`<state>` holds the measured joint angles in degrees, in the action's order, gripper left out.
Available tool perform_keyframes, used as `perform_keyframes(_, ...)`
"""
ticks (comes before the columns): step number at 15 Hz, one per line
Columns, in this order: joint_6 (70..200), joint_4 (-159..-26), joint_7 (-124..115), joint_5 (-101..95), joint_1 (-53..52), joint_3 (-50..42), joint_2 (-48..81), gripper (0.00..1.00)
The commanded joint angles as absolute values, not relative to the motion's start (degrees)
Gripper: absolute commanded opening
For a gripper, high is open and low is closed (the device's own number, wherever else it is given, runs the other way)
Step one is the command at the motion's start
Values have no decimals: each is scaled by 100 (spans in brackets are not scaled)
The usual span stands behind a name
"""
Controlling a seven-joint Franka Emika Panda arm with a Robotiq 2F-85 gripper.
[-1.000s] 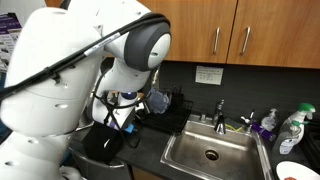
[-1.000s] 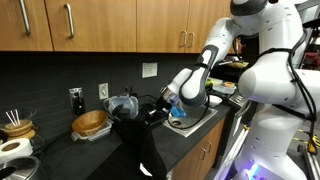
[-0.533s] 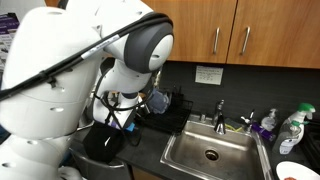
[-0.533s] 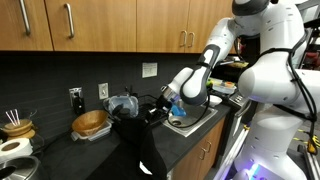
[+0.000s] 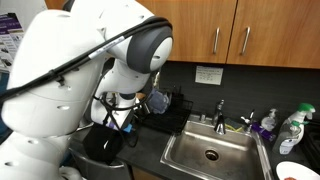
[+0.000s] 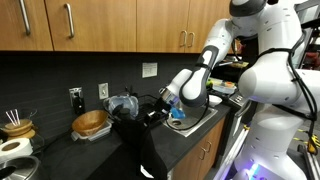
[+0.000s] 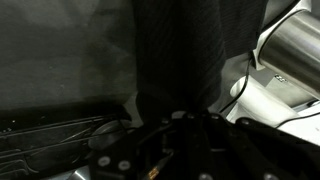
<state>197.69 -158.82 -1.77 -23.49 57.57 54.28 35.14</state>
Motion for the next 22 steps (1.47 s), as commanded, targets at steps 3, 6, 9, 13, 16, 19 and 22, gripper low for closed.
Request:
perform_keyframes(3, 19789, -15878, -194, -2349, 5717, 5398, 3507, 4)
perform_keyframes(6, 19789, -15877, -194, -2349, 5717, 5396, 3507, 4)
perform_keyframes(9, 19789, -15877, -194, -2349, 5717, 5395, 3507, 1)
perform_keyframes(13, 19829, -15870, -269, -2291, 5826, 5428, 3466, 1)
perform_keyframes(16, 19824, -15858, -324, -2366, 6151, 5526, 3537, 1)
perform_keyframes(19, 19826, -15893, -383, -2391, 6497, 5603, 3572, 1)
perform_keyframes(22, 19829, -15964, -414, -2376, 6830, 5627, 3547, 1)
